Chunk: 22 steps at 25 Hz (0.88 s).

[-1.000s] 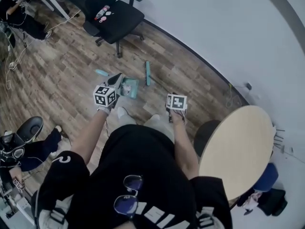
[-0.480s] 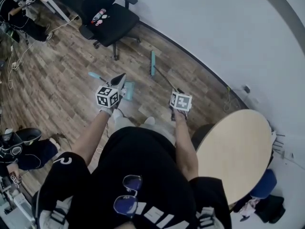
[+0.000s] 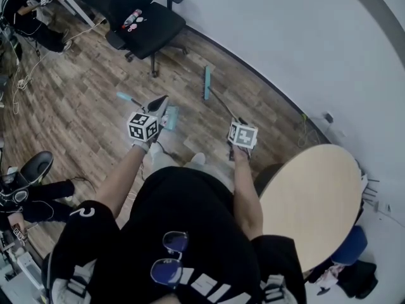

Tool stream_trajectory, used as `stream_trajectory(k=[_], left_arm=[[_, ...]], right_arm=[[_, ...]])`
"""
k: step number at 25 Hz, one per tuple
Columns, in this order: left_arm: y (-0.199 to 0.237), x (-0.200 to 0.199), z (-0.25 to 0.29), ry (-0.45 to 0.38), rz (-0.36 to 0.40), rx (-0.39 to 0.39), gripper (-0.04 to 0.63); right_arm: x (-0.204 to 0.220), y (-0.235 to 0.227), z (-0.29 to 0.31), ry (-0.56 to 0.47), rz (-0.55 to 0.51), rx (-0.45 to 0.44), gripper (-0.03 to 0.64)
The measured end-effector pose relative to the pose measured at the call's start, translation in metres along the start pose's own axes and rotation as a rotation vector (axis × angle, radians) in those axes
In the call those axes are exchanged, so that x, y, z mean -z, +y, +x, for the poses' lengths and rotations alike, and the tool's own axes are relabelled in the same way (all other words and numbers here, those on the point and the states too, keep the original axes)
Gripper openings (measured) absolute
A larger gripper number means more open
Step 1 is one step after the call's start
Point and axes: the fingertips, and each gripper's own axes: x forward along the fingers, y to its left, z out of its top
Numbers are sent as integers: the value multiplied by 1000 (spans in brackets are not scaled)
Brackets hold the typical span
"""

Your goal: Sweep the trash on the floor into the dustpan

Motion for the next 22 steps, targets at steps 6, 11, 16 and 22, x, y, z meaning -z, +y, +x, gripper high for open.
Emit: stream_trajectory(k=[6, 11, 16, 22], left_arm=[[-2, 0, -4, -3, 1, -3, -3], [-3, 0, -6, -4, 5, -3, -3], [-4, -1, -11, -6, 9, -8, -3], [0, 0, -17, -7, 7, -20, -3]], right_arm=[[6, -2, -5, 0, 9, -3, 86], [9, -8, -9, 0, -4, 24, 86], [13, -10, -10, 1, -10, 26, 86], [12, -8, -12, -4, -18, 22, 86]])
